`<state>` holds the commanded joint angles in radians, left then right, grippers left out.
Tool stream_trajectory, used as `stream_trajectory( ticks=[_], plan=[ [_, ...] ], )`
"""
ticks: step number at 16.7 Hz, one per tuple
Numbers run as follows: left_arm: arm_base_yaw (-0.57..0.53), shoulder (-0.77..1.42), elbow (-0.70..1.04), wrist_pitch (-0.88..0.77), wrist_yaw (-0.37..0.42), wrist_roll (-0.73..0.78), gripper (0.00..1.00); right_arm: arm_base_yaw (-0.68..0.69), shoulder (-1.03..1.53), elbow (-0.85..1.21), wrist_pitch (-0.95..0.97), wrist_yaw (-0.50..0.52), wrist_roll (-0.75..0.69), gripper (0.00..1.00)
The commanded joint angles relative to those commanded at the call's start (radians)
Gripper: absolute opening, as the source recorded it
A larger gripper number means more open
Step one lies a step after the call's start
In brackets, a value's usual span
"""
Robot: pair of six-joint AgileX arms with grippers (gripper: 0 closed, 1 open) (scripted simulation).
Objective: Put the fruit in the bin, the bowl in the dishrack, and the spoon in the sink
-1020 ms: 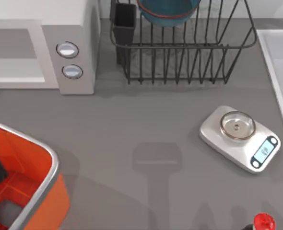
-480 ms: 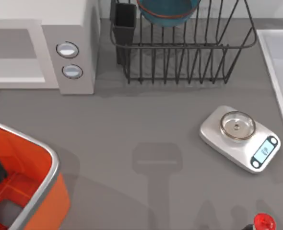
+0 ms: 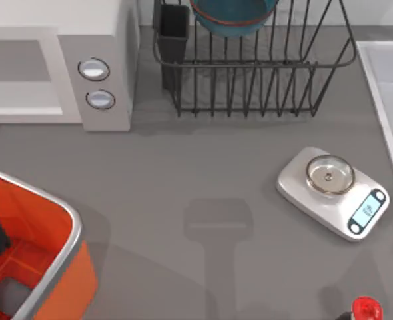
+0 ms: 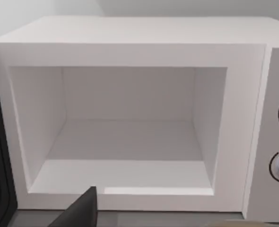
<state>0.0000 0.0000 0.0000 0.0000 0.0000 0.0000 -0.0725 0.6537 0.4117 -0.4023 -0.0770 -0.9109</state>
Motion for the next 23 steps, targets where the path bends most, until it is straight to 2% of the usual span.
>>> stream_trajectory(
  ticks=[5,10,15,23],
  plan=[
    [0.000,0.000,0.000,0.000,0.000,0.000,1.00,-0.023,0.309,0.186,-0.263,0.011,-0.570,1.00],
    [0.000,0.000,0.000,0.000,0.000,0.000,1.00,-0.037,0.530,0.325,-0.511,0.045,-0.914,1.00],
    [0.000,0.000,0.000,0.000,0.000,0.000,1.00,-0.042,0.652,0.405,-0.666,0.071,-1.077,1.00],
    [0.000,0.000,0.000,0.000,0.000,0.000,1.00,-0.041,0.670,0.406,-0.662,0.072,-1.090,1.00]
  ],
)
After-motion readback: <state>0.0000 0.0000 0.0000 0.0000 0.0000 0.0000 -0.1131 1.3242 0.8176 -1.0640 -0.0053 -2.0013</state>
